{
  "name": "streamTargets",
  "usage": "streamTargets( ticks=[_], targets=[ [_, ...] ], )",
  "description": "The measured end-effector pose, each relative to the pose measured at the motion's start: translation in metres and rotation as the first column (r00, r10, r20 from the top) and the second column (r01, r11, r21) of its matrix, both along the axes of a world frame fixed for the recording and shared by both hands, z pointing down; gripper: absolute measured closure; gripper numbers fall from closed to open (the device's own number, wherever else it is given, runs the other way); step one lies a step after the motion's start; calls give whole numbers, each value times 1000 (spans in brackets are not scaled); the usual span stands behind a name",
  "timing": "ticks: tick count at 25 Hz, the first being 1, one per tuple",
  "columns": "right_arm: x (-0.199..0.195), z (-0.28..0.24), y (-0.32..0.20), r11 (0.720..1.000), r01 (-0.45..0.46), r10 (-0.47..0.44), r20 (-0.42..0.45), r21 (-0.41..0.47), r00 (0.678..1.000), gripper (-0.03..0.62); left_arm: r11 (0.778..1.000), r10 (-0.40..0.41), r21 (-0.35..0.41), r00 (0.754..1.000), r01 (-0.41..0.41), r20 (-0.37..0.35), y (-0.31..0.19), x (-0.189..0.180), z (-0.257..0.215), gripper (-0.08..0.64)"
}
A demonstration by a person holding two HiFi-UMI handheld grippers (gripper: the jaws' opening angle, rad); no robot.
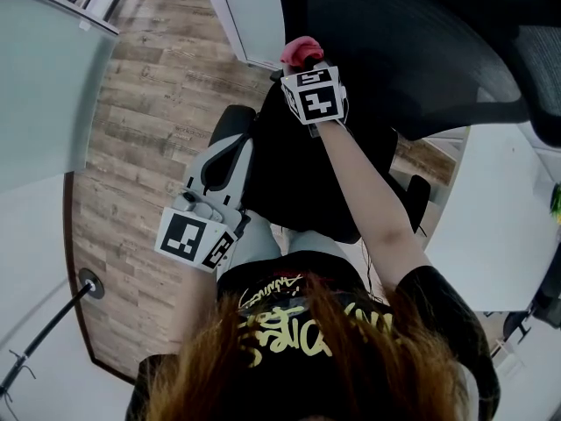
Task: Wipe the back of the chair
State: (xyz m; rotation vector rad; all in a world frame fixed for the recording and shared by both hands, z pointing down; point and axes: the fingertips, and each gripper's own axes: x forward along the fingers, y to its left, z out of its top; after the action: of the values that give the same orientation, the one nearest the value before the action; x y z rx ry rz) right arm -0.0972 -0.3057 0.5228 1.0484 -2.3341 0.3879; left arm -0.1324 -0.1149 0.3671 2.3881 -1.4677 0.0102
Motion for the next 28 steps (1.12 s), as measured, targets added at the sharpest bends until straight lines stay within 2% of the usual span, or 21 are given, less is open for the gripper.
streamTargets(
  ticks=[5, 10, 15, 17, 22, 28],
  targets=[
    [-21, -3, -3, 998, 56, -57, 31, 10, 998, 528, 1000, -3, 3, 1000, 3, 5, 1, 2, -1, 568],
    [-36, -16, -4, 998, 52, -54, 65, 34, 996, 528, 999, -36, 9, 999, 36, 11, 6, -10, -6, 568],
    [-36, -34, 17, 996, 50, -59, 125, 74, 990, 528, 998, -51, 21, 999, 51, 8, 7, -19, -12, 568],
    [-28, -40, 26, 995, 41, -54, 142, 94, 988, 528, 999, -45, 30, 999, 45, 4, 7, -17, -16, 568],
    [12, -50, 45, 988, 5, -24, 120, 153, 992, 528, 999, -1, 48, 1000, 1, 5, 5, 1, -25, 568],
    [96, -50, 62, 977, -142, 124, 119, 157, 985, 528, 998, 38, 49, 999, -39, 12, 6, 26, -32, 568]
  ],
)
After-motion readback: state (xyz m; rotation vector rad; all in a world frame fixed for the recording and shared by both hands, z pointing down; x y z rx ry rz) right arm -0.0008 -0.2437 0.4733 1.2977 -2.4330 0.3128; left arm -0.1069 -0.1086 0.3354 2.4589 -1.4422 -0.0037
